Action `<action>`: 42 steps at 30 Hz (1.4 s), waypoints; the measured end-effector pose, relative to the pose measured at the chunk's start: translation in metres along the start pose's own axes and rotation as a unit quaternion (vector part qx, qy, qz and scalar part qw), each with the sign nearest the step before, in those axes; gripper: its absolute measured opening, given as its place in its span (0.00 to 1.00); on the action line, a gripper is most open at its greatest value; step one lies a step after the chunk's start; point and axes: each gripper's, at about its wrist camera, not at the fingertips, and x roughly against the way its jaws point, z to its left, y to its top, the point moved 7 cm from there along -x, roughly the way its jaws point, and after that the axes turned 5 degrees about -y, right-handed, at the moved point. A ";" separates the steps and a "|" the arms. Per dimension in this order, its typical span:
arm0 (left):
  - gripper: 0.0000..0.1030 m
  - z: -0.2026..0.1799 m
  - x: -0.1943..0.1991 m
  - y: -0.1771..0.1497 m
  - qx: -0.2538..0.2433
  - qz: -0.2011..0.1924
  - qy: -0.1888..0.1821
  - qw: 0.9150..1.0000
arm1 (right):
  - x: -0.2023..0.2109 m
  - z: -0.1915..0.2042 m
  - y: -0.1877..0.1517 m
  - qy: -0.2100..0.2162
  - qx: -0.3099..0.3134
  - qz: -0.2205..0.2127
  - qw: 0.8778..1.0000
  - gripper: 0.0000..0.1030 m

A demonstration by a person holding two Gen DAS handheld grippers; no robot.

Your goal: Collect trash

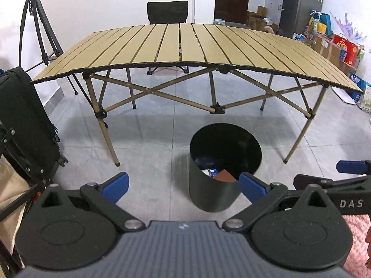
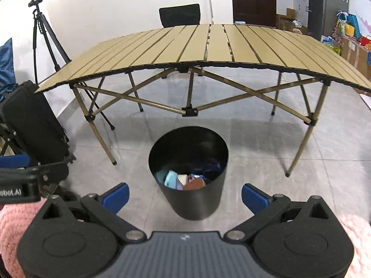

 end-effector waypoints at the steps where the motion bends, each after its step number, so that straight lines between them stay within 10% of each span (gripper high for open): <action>1: 1.00 -0.001 0.003 -0.003 0.000 0.000 0.000 1.000 | 0.005 0.000 -0.002 -0.008 0.002 0.003 1.000 1.00; 42: 1.00 -0.014 0.032 -0.013 -0.012 -0.022 -0.020 0.999 | 0.050 -0.003 -0.016 -0.025 -0.010 -0.029 0.999 1.00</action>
